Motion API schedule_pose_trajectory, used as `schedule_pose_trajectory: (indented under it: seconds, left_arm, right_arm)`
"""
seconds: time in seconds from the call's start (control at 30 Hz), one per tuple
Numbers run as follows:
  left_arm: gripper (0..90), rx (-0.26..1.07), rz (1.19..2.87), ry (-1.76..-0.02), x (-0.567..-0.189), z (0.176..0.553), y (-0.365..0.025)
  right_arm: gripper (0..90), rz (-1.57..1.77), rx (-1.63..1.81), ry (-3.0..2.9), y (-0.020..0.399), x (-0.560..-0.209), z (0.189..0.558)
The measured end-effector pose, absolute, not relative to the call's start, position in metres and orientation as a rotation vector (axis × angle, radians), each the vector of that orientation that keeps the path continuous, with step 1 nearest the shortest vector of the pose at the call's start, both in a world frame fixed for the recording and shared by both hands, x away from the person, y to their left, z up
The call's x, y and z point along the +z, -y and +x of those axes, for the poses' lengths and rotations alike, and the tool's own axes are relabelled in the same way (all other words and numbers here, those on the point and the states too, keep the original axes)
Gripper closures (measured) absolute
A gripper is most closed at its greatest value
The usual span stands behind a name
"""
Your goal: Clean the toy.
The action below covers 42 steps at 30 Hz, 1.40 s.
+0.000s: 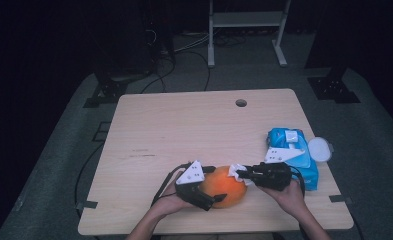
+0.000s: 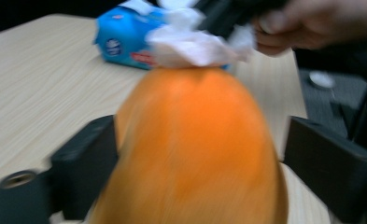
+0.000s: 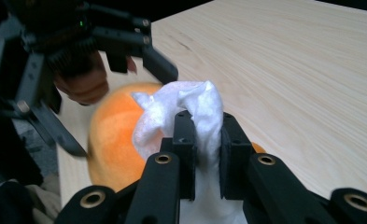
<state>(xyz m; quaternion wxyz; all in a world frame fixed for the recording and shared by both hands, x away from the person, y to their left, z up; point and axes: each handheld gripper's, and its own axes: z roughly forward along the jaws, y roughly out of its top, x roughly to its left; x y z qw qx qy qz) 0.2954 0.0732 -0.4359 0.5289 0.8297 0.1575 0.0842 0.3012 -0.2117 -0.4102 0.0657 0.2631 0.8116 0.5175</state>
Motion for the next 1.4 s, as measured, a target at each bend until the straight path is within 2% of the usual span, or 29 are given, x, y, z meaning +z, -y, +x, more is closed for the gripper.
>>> schedule_pose_trajectory:
  seconds: [0.07,0.1,0.33,0.43,0.57,0.73,0.8,0.87,0.97,1.0,1.07,1.1,1.23,1.4]
  left_arm:
    - [6.4,0.155,1.97,-0.419,-0.44,0.299,-0.074]
    - [10.4,0.145,1.965,-0.433,-0.441,0.298,-0.074]
    - [28.7,0.301,1.991,-0.382,-0.436,0.285,-0.064]
    - [32.4,0.33,2.001,-0.363,-0.434,0.282,-0.063]
    - [28.7,0.271,1.994,-0.325,-0.435,0.284,-0.066]
    - [6.4,0.183,1.966,-0.417,-0.436,0.294,-0.068]
    - [2.6,0.135,1.964,-0.447,-0.443,0.297,-0.068]
    - [5.5,0.121,1.983,-0.429,-0.446,0.296,-0.066]
    - [24.7,0.239,1.985,-0.399,-0.437,0.289,-0.063]
    - [28.1,0.279,1.978,-0.392,-0.435,0.287,-0.063]
    - [29.0,0.439,1.98,-0.365,-0.43,0.282,-0.059]
    - [29.0,0.47,1.986,-0.356,-0.43,0.281,-0.058]
    - [25.7,0.423,1.996,-0.357,-0.436,0.283,-0.061]
    - [19.7,0.405,2.024,-0.285,-0.441,0.278,-0.064]
  right_arm:
    - [78.8,0.82,1.586,-2.445,0.216,-0.412,0.304]
    - [78.8,0.831,1.585,-2.444,0.216,-0.413,0.305]
    - [78.8,0.786,1.643,-2.441,0.203,-0.401,0.297]
    - [78.9,0.756,1.604,-2.45,0.2,-0.4,0.297]
    - [78.9,0.865,1.568,-2.431,0.218,-0.409,0.308]
    - [78.8,0.883,1.565,-2.446,0.226,-0.414,0.308]
    - [78.9,0.884,1.573,-2.445,0.225,-0.414,0.308]
    - [78.8,0.895,1.595,-2.447,0.224,-0.414,0.31]
    - [78.8,0.855,1.591,-2.415,0.218,-0.407,0.306]
    - [78.9,0.83,1.603,-2.401,0.216,-0.403,0.303]
    - [78.8,0.782,1.63,-2.385,0.209,-0.395,0.297]
    - [78.9,0.756,1.64,-2.39,0.205,-0.392,0.295]
    - [78.9,0.732,1.599,-2.423,0.196,-0.396,0.297]
    - [78.9,0.899,1.543,-2.4,0.22,-0.414,0.316]
